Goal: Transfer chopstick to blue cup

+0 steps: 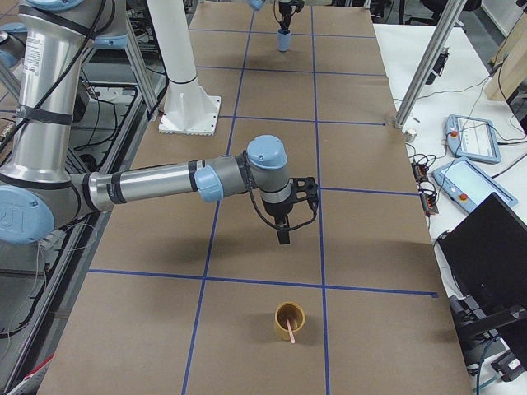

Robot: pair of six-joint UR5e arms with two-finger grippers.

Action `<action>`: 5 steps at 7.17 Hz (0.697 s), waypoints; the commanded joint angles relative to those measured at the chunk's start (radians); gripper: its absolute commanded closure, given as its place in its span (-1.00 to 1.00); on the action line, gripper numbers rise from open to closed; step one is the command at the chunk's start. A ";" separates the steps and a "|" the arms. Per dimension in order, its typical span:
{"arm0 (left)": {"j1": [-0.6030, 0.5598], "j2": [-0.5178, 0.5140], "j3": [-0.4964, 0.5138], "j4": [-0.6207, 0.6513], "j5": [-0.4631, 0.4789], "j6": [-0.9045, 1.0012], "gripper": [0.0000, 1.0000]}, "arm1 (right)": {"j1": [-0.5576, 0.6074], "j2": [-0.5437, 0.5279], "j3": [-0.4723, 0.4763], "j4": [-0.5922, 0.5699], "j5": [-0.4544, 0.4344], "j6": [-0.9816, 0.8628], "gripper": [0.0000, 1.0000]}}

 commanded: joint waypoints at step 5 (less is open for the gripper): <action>0.260 -0.534 -0.135 0.339 0.047 -0.598 1.00 | 0.000 -0.002 -0.012 0.000 0.003 0.002 -1.00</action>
